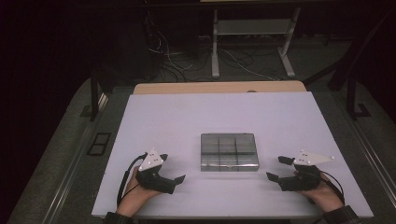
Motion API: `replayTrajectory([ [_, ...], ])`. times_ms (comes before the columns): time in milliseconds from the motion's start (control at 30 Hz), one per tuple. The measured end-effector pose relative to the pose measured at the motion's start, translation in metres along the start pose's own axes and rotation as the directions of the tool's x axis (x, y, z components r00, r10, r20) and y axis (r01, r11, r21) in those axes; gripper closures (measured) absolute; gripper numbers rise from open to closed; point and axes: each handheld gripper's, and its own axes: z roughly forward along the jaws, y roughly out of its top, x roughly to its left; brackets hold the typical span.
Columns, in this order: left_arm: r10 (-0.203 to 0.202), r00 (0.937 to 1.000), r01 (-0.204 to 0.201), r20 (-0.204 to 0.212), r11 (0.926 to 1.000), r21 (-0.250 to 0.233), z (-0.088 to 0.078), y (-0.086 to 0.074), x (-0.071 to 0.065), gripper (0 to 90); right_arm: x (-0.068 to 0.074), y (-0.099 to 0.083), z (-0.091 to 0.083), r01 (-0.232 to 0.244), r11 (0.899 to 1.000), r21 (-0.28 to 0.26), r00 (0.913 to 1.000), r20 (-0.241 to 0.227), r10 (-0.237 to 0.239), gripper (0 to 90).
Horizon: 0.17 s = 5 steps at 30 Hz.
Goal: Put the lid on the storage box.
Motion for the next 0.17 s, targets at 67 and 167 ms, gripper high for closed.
replayTrajectory([
  [67,0.005,1.0,-0.005,0.001,1.0,0.002,0.0001,0.0002,-0.0003,0.0,0.0001,0.0001,-0.0001,0.001,1.0,0.0,1.0,-0.001,-0.001,18.8],
  [167,0.011,0.9999,-0.011,-0.001,0.9999,0.008,0.0001,0.0006,-0.0005,0.0,0.0001,0.0002,-0.0002,0.0,1.0,-0.002,1.0,-0.001,0.0,18.8],
])
